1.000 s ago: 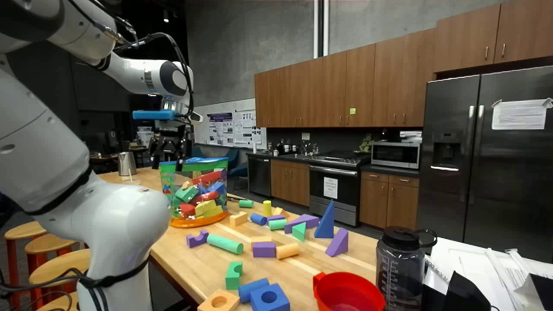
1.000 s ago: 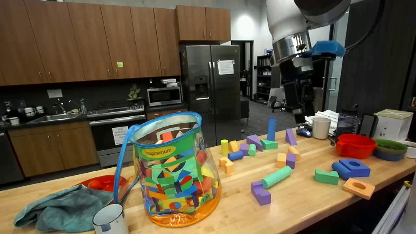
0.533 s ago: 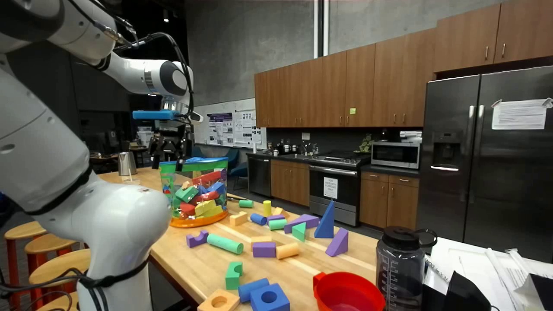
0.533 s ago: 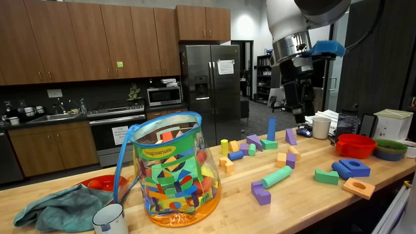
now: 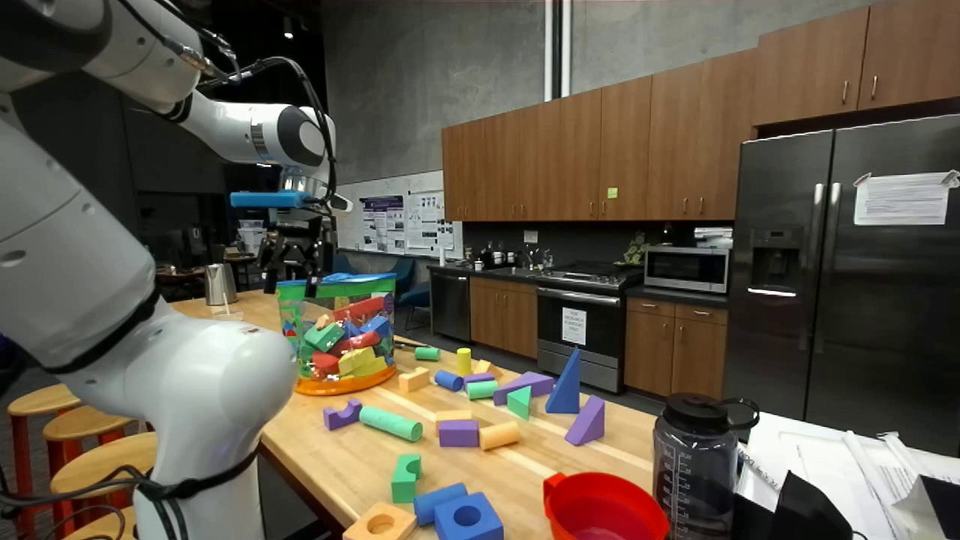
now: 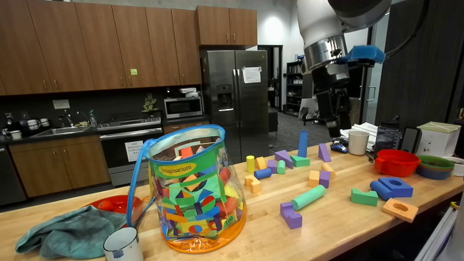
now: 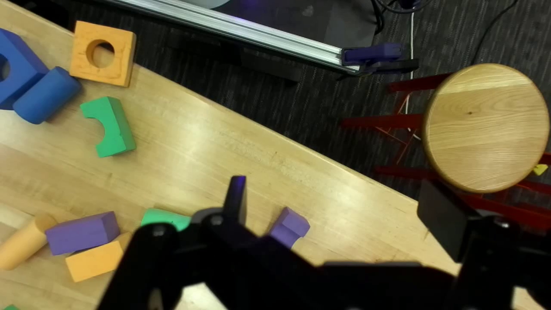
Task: Pick up a block, then put it in the bag
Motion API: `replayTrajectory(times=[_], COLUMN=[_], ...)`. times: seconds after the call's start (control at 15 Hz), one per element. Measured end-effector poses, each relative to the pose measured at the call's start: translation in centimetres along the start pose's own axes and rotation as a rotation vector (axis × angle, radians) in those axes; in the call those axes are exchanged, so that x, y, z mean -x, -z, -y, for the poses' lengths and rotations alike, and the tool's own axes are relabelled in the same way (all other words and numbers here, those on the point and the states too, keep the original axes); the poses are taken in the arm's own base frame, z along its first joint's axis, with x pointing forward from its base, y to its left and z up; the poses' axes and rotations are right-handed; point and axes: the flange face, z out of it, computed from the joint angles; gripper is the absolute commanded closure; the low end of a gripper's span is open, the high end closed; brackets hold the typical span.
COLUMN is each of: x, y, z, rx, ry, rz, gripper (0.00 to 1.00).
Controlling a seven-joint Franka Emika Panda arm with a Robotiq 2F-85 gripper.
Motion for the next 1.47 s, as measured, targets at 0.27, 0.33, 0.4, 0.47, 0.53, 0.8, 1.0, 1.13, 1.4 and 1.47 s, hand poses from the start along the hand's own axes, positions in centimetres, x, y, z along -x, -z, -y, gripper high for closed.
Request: replayTrajectory(times=[0.27, 0.33, 0.4, 0.47, 0.53, 0.8, 1.0, 1.13, 1.4, 1.47], x=[0.0, 0.0, 0.0, 0.0, -0.1, -1.1, -2.7, -4.0, -7.4, -8.3], y=[0.0, 0.0, 0.0, 0.1, 0.2, 0.9, 1.4, 1.9, 3.1, 3.3], z=[0.0, 0.0, 0.1, 0.1, 0.1, 0.1, -0.1, -0.3, -0.4, -0.4], rx=[0.0, 0.001, 0.001, 0.001, 0.0, -0.008, -0.02, -0.033, -0.103, -0.12], ry=[0.0, 0.001, 0.001, 0.001, 0.0, -0.03, -0.065, -0.086, -0.119, -0.125], rz=[0.0, 0.0, 0.0, -0.001, -0.001, -0.004, -0.017, -0.045, -0.155, -0.184], gripper=[0.0, 0.0, 0.0, 0.0, 0.0, 0.0, 0.0, 0.0, 0.0, 0.0])
